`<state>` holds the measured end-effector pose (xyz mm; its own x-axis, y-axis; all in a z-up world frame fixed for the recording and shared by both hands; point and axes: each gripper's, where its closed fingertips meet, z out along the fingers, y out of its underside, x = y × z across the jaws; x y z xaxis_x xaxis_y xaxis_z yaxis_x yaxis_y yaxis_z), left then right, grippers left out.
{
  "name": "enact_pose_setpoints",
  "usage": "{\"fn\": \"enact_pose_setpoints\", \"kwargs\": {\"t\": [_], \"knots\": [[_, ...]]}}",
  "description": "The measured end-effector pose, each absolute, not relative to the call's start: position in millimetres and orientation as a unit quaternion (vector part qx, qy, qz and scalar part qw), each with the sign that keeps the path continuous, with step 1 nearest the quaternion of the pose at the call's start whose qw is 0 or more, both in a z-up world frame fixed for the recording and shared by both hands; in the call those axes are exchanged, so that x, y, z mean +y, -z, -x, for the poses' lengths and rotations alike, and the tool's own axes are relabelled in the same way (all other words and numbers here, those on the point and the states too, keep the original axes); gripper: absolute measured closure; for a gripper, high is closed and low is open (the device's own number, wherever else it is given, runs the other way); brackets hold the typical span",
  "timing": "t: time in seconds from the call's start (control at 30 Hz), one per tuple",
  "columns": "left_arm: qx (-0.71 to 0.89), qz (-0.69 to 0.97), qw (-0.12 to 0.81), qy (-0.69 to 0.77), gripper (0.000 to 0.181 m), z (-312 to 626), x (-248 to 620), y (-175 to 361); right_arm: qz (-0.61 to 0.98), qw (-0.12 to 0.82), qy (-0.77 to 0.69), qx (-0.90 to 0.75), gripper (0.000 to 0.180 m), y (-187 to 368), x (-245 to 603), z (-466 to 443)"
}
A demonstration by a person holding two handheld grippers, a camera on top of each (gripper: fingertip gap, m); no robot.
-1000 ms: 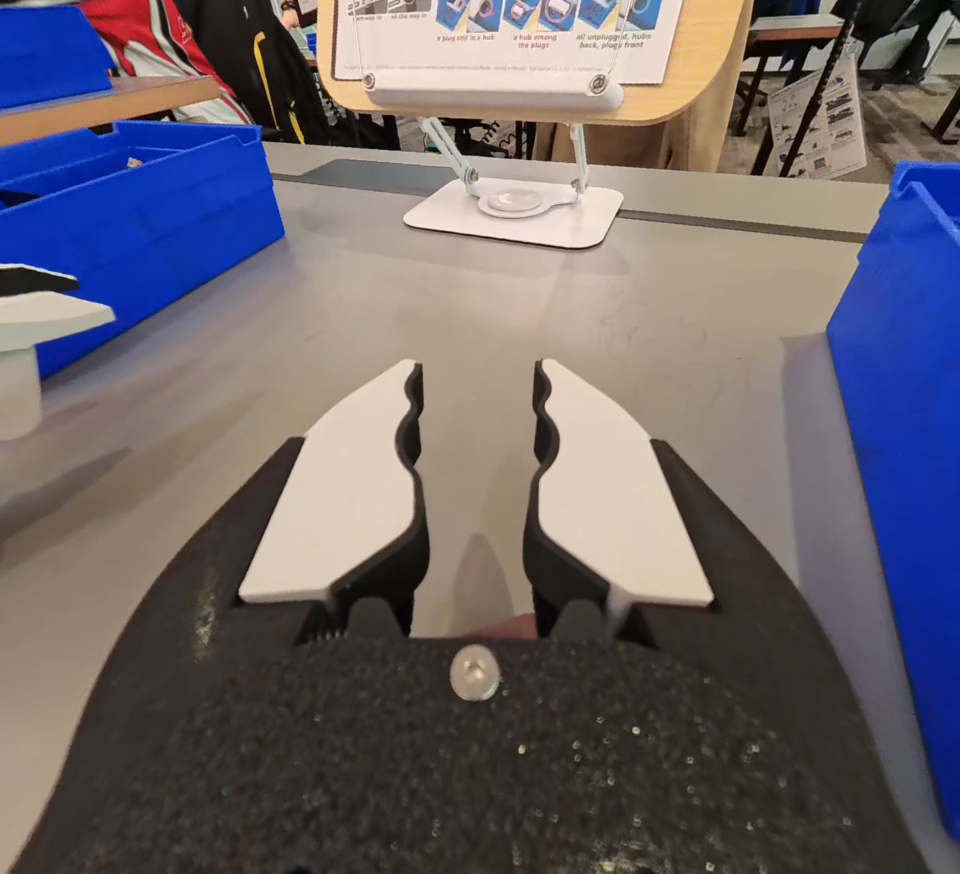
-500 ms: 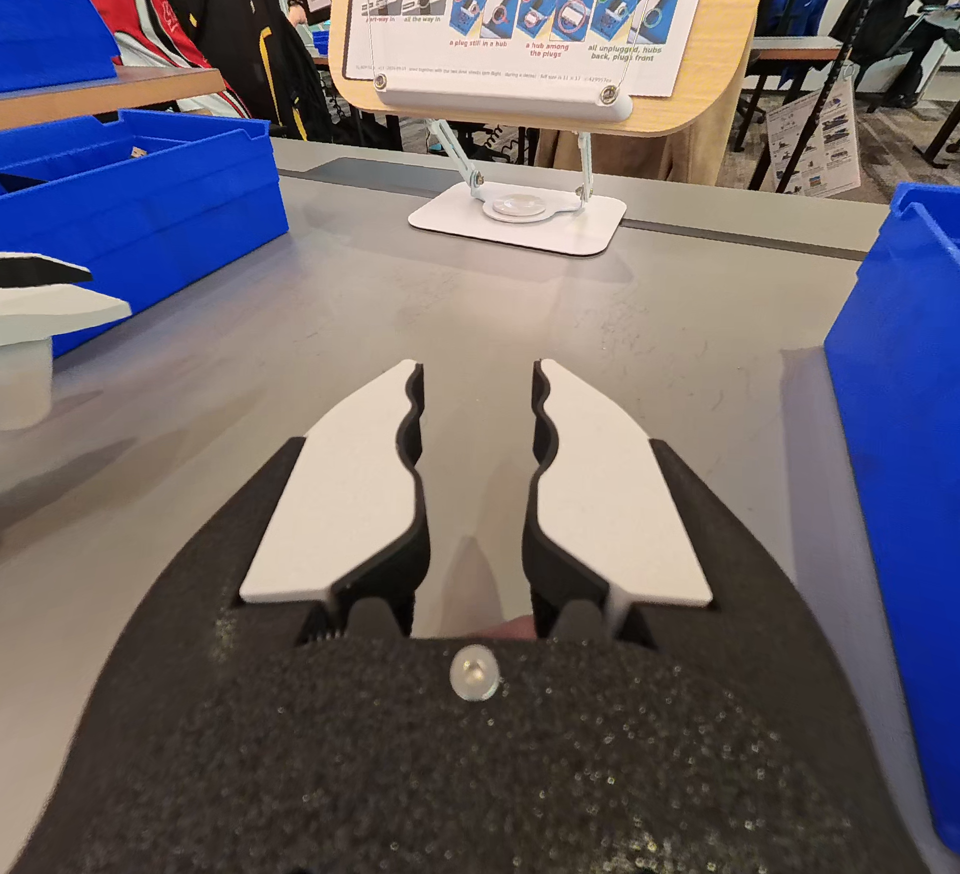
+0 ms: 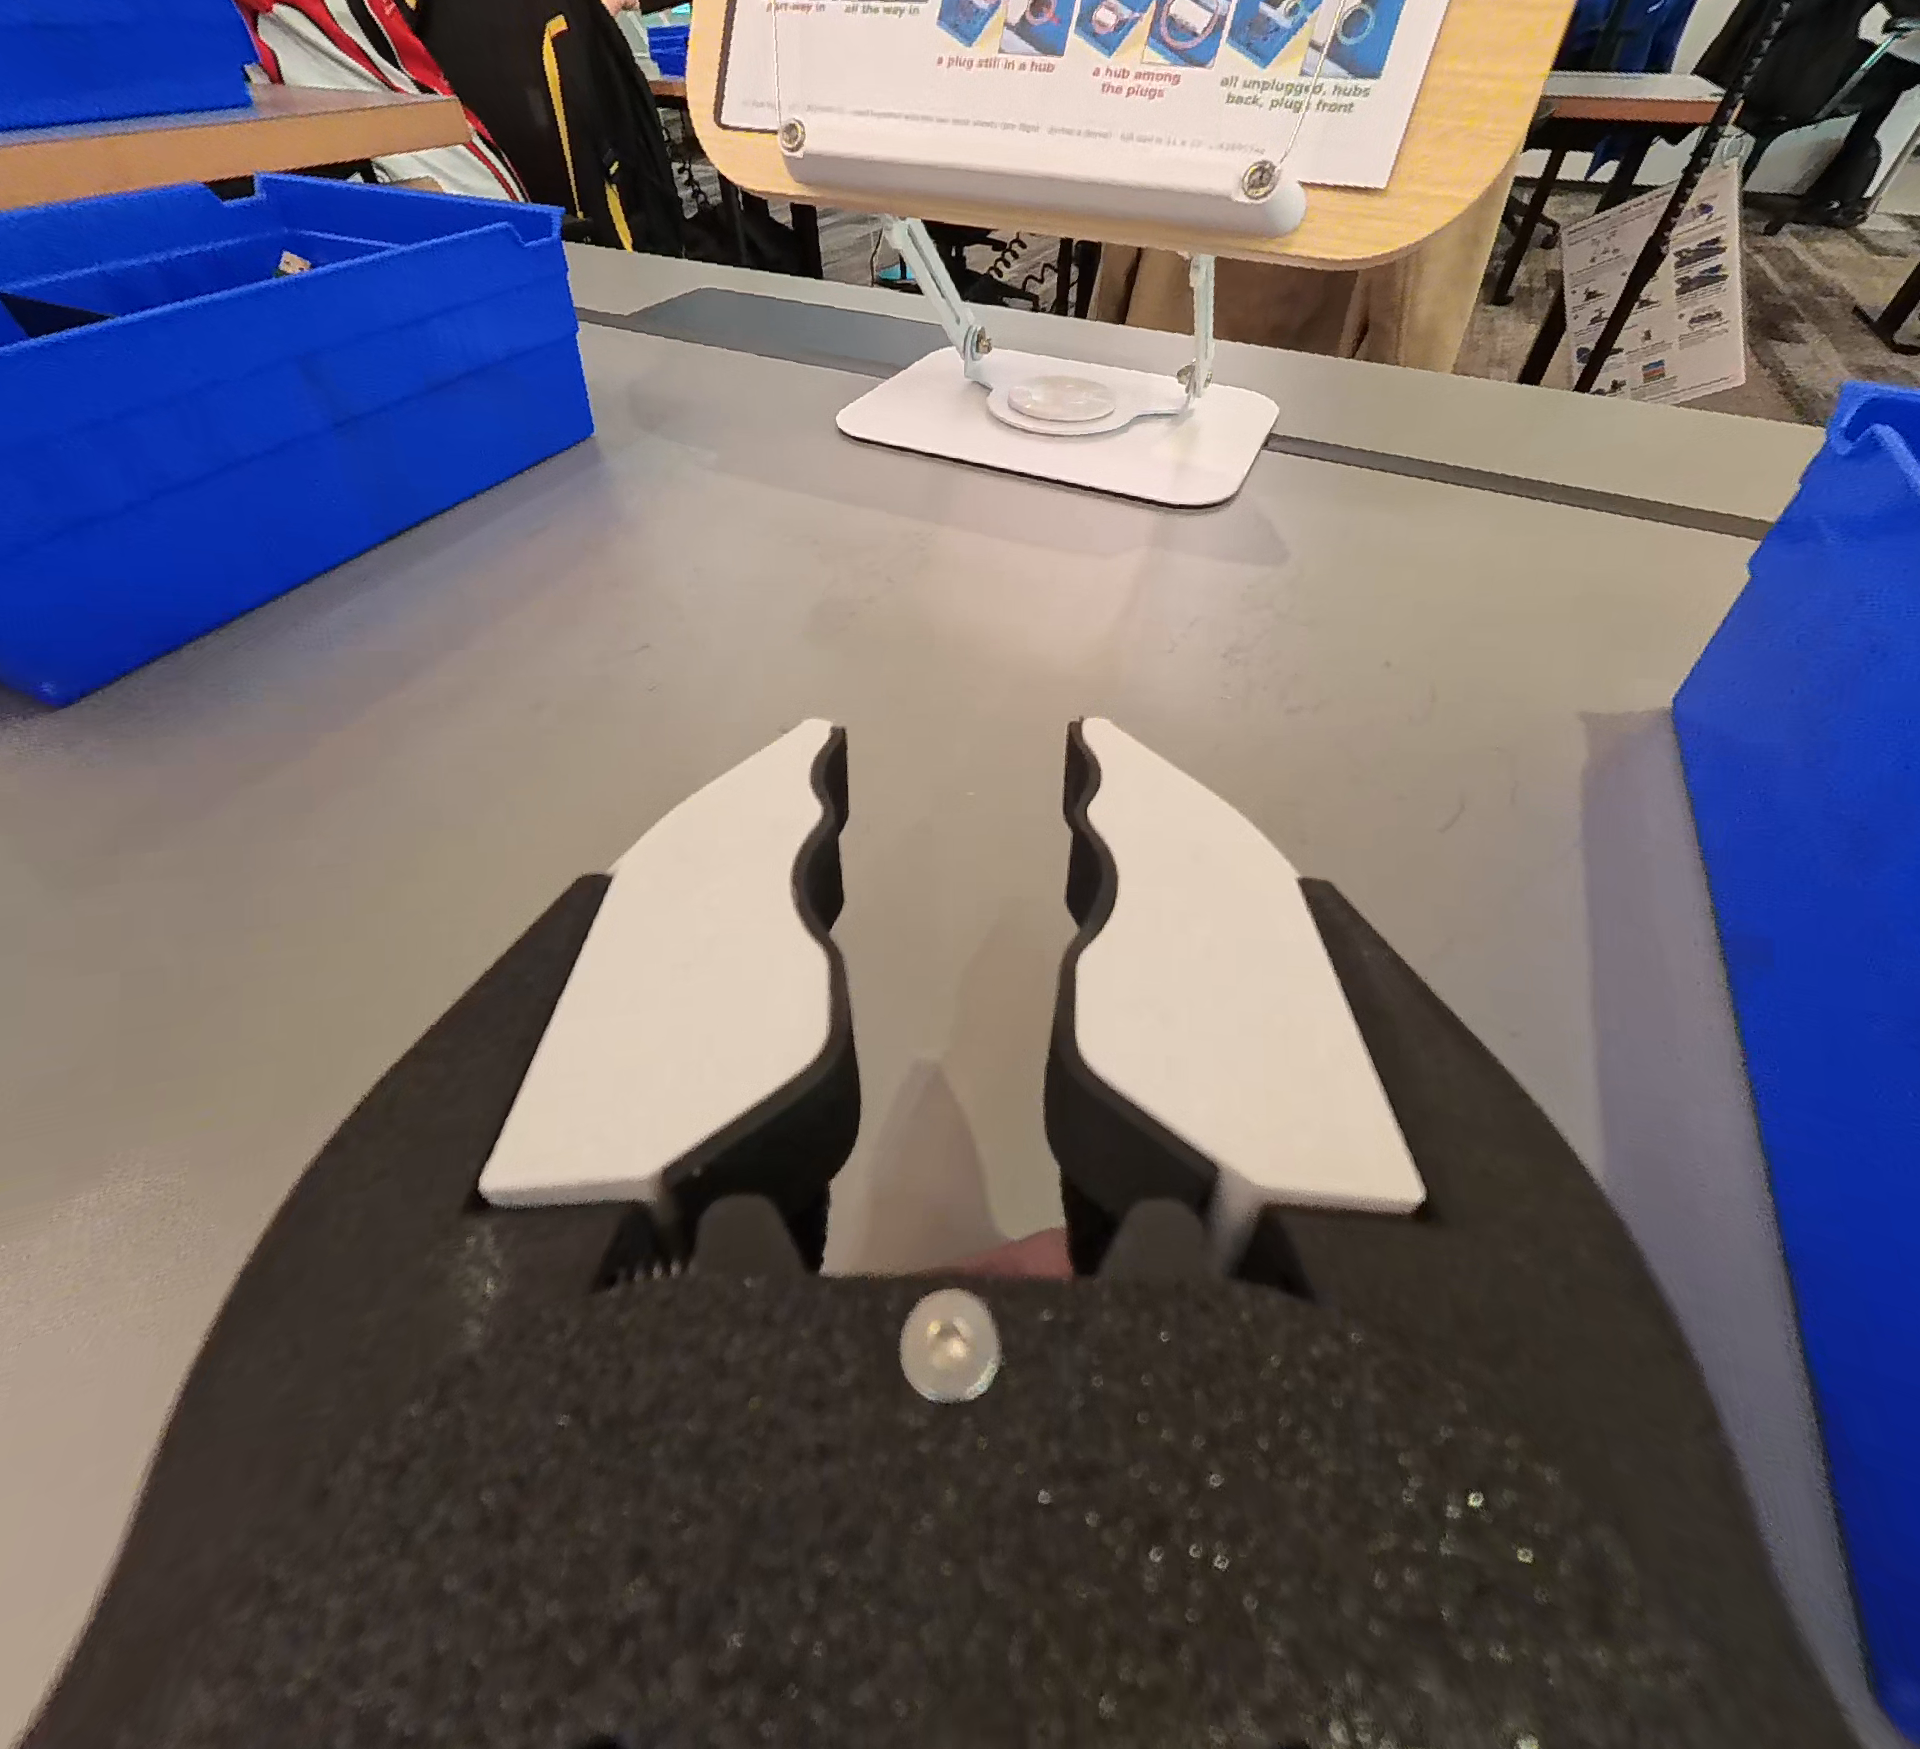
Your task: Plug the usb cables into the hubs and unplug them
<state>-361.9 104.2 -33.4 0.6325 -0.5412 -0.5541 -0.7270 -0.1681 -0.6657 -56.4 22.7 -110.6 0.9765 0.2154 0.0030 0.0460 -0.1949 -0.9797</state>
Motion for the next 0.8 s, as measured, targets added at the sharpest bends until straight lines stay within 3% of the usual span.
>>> {"fn": "enact_pose_setpoints", "kwargs": {"t": [0.17, 0.4, 0.67, 0.8], "knots": [[0.513, 0.733, 0.401, -0.197, 0.125, 400.2, 217.0, 42.3, 0.774, 0.622, -0.077, -0.084, 0.140, 112.4, 23.7, 56.8], [0.623, 0.709, 0.259, -0.207, 0.126, 397.9, 275.7, 118.8, 0.776, 0.619, -0.092, -0.075, 0.140, 112.9, 24.3, 54.8], [0.654, 0.698, 0.216, -0.194, 0.128, 400.6, 288.0, 160.3, 0.775, 0.621, -0.094, -0.072, 0.140, 112.4, 23.9, 54.3], [0.659, 0.690, 0.222, -0.202, 0.143, 405.1, 296.5, 170.5, 0.775, 0.621, -0.091, -0.074, 0.140, 112.6, 24.1, 54.8]]}}
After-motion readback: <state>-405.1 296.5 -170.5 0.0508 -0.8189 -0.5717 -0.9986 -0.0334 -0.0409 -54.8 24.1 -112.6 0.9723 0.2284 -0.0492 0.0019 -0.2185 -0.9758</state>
